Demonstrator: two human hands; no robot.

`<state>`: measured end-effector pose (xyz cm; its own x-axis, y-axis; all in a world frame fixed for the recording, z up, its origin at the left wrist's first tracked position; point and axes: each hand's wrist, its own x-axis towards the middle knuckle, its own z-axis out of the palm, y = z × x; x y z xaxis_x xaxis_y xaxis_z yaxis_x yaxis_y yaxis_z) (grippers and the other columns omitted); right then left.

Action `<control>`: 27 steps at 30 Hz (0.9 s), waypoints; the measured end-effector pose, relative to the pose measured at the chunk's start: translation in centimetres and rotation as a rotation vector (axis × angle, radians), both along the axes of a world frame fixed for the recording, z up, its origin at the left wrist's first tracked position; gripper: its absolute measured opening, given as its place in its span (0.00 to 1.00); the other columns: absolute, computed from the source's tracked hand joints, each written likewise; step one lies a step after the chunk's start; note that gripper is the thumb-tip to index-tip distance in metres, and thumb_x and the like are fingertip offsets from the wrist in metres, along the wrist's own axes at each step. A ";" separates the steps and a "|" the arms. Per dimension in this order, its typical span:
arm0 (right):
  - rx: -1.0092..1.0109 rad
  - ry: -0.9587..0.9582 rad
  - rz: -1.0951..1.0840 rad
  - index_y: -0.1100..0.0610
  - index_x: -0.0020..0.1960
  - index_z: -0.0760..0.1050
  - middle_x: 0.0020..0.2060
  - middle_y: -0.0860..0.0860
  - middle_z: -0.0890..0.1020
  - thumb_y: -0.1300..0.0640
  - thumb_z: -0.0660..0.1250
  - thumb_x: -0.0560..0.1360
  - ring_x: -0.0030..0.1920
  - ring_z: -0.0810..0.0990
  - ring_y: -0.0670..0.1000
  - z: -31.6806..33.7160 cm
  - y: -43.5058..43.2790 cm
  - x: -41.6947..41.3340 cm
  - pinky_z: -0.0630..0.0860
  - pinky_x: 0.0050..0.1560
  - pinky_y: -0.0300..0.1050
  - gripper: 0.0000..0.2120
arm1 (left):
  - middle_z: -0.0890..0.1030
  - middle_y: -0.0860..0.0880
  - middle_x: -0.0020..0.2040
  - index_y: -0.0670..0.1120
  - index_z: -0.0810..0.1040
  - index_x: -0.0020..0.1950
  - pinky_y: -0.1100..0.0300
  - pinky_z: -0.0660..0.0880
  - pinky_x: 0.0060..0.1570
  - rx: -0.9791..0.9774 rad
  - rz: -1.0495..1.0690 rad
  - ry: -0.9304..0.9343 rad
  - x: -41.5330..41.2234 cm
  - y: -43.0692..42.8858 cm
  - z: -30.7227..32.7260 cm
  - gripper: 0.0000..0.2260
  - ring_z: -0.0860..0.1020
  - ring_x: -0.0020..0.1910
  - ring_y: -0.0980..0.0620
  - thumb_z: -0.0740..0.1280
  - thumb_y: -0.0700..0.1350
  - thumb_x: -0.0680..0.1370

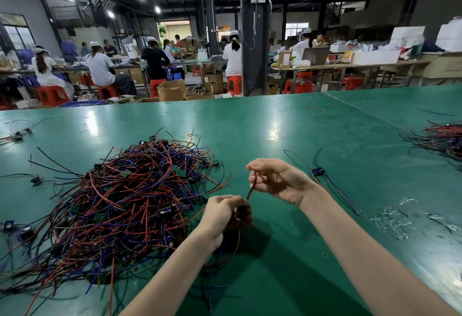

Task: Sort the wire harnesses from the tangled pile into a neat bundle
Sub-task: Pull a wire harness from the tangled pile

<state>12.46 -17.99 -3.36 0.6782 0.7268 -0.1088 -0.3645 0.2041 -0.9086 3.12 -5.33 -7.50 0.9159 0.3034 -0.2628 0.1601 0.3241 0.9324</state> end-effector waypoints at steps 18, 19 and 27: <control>-0.488 -0.863 -0.567 0.61 0.37 0.77 0.29 0.55 0.79 0.69 0.68 0.73 0.27 0.77 0.47 -6.2 0.1 3.8 0.79 0.34 0.43 0.07 | 0.75 0.46 0.26 0.43 0.76 0.31 0.63 0.74 0.26 0.195 -0.189 -0.152 -0.7 -1.1 0.1 0.13 0.73 0.23 0.52 0.64 0.32 0.75; -0.530 -0.945 -0.568 0.62 0.38 0.77 0.30 0.54 0.79 0.68 0.69 0.73 0.28 0.76 0.48 -6.3 0.1 3.8 0.77 0.35 0.43 0.06 | 0.75 0.46 0.27 0.43 0.76 0.31 0.63 0.74 0.26 0.196 -0.197 -0.145 -0.7 -1.0 0.1 0.13 0.73 0.23 0.52 0.64 0.33 0.75; -0.391 -0.641 -0.630 0.60 0.37 0.78 0.31 0.52 0.81 0.65 0.70 0.72 0.27 0.73 0.47 -5.4 -0.6 4.0 0.69 0.27 0.35 0.06 | 0.76 0.45 0.28 0.43 0.76 0.31 0.63 0.74 0.26 0.180 -0.257 -0.060 -0.7 -0.8 0.1 0.13 0.74 0.24 0.52 0.64 0.34 0.75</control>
<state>16.46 -18.56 -8.72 0.9442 0.2028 0.2594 0.2941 -0.1656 -0.9413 2.45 -6.16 -7.36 0.9808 0.0969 -0.1690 0.1583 0.1088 0.9814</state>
